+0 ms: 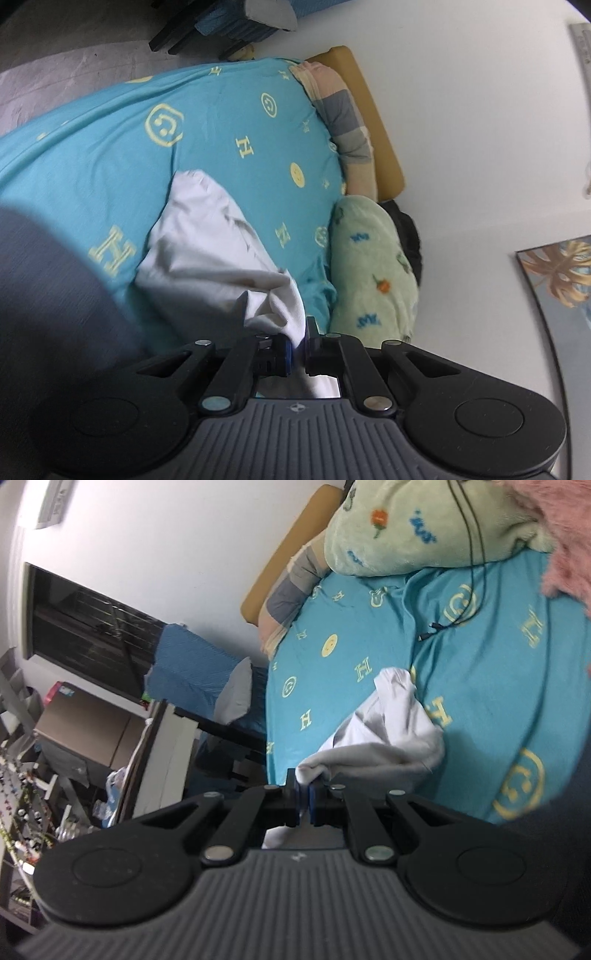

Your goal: Fold clothes

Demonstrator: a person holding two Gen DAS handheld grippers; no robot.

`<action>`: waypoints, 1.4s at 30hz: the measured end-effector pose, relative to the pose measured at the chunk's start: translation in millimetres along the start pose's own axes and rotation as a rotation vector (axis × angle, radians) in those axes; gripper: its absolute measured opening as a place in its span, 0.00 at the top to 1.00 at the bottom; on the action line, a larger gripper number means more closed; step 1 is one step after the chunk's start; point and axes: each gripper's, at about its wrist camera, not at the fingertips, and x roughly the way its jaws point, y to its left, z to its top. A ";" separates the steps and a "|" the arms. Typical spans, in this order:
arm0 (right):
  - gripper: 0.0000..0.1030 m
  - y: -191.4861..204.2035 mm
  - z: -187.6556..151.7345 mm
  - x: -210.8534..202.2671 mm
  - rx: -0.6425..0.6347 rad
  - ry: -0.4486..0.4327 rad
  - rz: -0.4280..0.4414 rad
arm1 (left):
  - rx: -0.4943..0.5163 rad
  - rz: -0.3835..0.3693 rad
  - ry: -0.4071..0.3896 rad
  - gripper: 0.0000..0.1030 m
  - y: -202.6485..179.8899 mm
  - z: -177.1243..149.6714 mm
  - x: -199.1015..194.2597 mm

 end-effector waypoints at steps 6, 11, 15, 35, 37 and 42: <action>0.92 0.3 55.6 83.2 0.026 0.026 -0.072 | 0.035 0.101 -0.023 0.93 -17.9 55.9 86.3; 0.91 -35.3 87.3 154.3 0.075 0.103 -0.110 | 0.029 0.156 -0.020 0.92 2.3 82.9 153.5; 0.91 -67.0 97.0 193.3 0.090 0.151 -0.109 | 0.075 0.176 -0.018 0.91 18.3 93.3 190.5; 0.28 -30.9 51.7 182.7 -0.473 0.092 -0.142 | 0.509 0.342 -0.050 0.20 -3.9 60.6 206.5; 0.32 -37.2 58.3 193.6 -0.495 0.074 -0.177 | 0.505 0.400 -0.057 0.23 1.1 66.8 218.3; 0.32 -57.5 67.5 227.1 -0.553 0.055 -0.237 | 0.526 0.445 -0.070 0.35 8.3 72.9 237.4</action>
